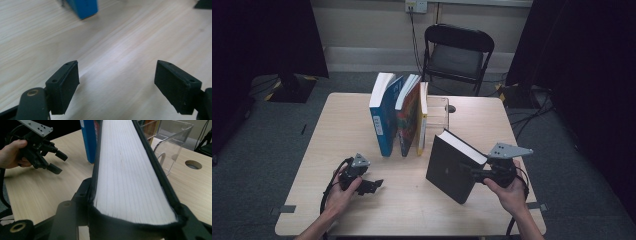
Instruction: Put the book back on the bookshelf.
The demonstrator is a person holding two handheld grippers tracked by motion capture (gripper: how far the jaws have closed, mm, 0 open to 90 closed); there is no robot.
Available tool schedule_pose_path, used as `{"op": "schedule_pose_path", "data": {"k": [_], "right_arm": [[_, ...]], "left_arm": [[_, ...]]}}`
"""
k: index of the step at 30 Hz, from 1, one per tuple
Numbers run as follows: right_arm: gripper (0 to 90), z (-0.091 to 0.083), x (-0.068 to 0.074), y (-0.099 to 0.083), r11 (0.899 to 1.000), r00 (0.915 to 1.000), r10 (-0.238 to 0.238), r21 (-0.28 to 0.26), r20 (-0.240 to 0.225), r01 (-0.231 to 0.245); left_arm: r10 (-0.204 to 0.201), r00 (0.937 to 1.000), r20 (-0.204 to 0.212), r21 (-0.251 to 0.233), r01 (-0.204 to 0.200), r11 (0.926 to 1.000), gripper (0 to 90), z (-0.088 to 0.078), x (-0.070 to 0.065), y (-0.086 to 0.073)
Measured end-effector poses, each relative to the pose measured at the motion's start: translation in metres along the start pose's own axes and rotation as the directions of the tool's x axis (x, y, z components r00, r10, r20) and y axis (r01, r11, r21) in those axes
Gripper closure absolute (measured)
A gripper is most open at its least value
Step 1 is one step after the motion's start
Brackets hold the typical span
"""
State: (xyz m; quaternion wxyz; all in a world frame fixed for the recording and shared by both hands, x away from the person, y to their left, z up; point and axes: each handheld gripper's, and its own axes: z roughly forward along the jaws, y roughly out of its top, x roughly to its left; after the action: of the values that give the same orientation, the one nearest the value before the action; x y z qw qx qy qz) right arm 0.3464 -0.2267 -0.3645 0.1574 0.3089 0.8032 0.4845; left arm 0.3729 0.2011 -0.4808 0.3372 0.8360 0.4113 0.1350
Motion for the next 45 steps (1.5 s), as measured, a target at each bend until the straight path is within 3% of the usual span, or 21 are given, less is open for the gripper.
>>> {"op": "schedule_pose_path", "data": {"k": [6, 11, 13, 16, 18, 24, 30, 35, 40, 45], "right_arm": [[50.1, 0.004, -0.005, 0.003, 1.000, 0.9983, 0.008, -0.003, 0.057, -0.008], [50.1, 0.010, -0.009, 0.006, 1.000, 0.9950, 0.021, -0.008, 0.097, -0.020], [50.0, 0.011, -0.009, 0.007, 1.000, 0.9941, 0.015, -0.008, 0.107, -0.015], [49.6, 0.012, -0.010, 0.008, 1.000, 0.9947, 0.012, -0.004, 0.102, -0.012], [48.9, 0.012, -0.009, 0.009, 1.000, 0.9947, 0.007, 0.004, 0.102, -0.007], [45.9, 0.014, -0.002, 0.021, 1.000, 0.9965, -0.007, 0.028, 0.084, 0.005], [48.0, 0.023, 0.001, 0.040, 0.993, 0.9962, -0.014, 0.121, 0.086, 0.003], [48.3, 0.032, -0.004, 0.056, 0.976, 0.9975, 0.010, 0.217, 0.070, -0.025], [47.4, 0.042, -0.006, 0.068, 0.957, 0.9991, 0.004, 0.290, 0.042, -0.016], [46.9, 0.046, -0.008, 0.072, 0.929, 0.9991, 0.018, 0.368, 0.038, -0.030]], "left_arm": [[0.009, 0.9993, -0.038, 0.045, -0.008, 0.9990, 16.5, 0.007, 0.006, -0.003], [0.021, 0.9987, -0.047, 0.032, -0.019, 0.9993, 13.6, 0.010, 0.006, -0.004], [0.007, 0.9981, -0.061, 0.024, -0.005, 0.9997, 9.9, 0.013, 0.007, -0.004], [-0.023, 0.9962, -0.084, 0.006, 0.023, 0.9997, 0.0, 0.016, 0.010, -0.006], [-0.027, 0.9961, -0.084, -0.037, 0.024, 0.9990, 0.0, 0.017, 0.011, -0.010], [-0.022, 0.9959, -0.088, -0.051, 0.018, 0.9986, 0.0, 0.018, 0.012, -0.010], [-0.021, 0.9961, -0.086, -0.051, 0.016, 0.9986, 0.0, 0.018, 0.012, -0.010], [-0.019, 0.9962, -0.085, -0.051, 0.015, 0.9986, 0.0, 0.018, 0.013, -0.010], [-0.019, 0.9963, -0.084, -0.051, 0.015, 0.9986, 0.0, 0.019, 0.013, -0.010], [-0.017, 0.9964, -0.083, -0.052, 0.013, 0.9986, 0.0, 0.019, 0.013, -0.010]]}}
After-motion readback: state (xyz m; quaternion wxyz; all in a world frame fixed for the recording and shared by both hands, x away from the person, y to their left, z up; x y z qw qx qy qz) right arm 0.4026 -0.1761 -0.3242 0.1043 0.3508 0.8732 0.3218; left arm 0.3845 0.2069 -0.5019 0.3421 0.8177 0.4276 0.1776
